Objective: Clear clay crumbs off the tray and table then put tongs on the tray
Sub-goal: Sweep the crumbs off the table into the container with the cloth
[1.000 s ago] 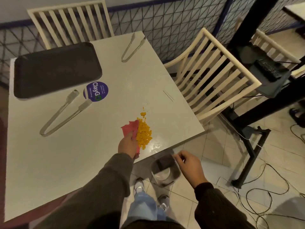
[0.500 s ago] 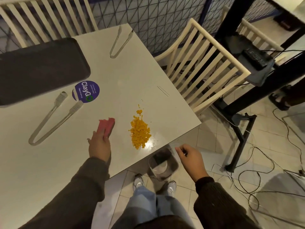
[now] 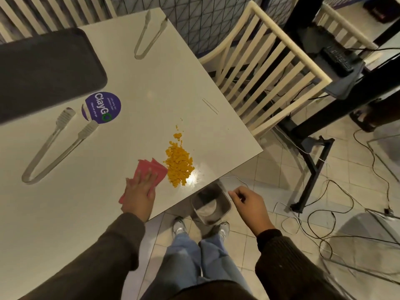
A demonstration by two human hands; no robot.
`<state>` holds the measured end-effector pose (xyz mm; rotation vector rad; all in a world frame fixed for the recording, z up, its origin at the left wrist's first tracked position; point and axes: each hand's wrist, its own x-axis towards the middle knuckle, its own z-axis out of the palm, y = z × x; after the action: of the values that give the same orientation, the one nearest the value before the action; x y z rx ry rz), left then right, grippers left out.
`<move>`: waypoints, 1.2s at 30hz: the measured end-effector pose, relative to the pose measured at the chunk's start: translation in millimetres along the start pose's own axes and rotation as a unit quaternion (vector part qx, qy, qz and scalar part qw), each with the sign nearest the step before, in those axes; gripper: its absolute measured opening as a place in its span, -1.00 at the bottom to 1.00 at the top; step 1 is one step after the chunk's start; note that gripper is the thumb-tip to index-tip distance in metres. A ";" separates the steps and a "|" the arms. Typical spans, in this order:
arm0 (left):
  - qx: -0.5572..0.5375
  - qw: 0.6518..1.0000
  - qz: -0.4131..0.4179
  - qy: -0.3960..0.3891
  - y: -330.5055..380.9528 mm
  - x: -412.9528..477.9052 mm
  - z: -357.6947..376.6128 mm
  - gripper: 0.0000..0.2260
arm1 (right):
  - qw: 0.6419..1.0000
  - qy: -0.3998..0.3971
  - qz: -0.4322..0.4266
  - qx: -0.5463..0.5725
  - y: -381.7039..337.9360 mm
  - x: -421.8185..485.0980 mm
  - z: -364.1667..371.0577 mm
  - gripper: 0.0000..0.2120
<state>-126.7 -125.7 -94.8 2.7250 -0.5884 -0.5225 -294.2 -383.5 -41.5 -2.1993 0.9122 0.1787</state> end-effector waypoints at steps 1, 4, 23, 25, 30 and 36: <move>0.002 1.000 -0.007 -0.006 6.7 -7.1 5.1 -0.57 | 1.000 -0.003 -0.002 0.005 -0.7 -0.4 0.5 -0.76; -0.014 0.997 -0.077 0.000 35.1 -15.4 15.4 -0.55 | 1.000 -0.008 -0.002 0.012 -1.4 0.3 0.6 -0.77; -0.104 0.994 0.018 -0.033 105.8 0.7 31.0 -0.60 | 0.998 0.014 0.053 0.036 31.3 -7.3 -9.5 -0.76; -0.107 0.993 0.019 -0.036 105.6 0.7 31.2 -0.60 | 0.998 0.010 0.058 0.038 33.0 -6.1 -8.2 -0.76; -0.149 0.988 -0.030 -0.035 118.4 -0.8 31.6 -0.61 | 0.996 0.012 0.068 0.063 30.3 -8.3 -6.6 -0.76; -0.291 0.953 -0.065 -0.043 153.8 -32.5 51.0 -0.65 | 0.994 0.028 0.080 0.068 29.8 -17.8 -7.7 -0.77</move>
<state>-226.5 -256.0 -75.0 2.1906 -0.2219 -0.7186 -328.1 -393.0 -46.5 -2.0159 1.1000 0.1276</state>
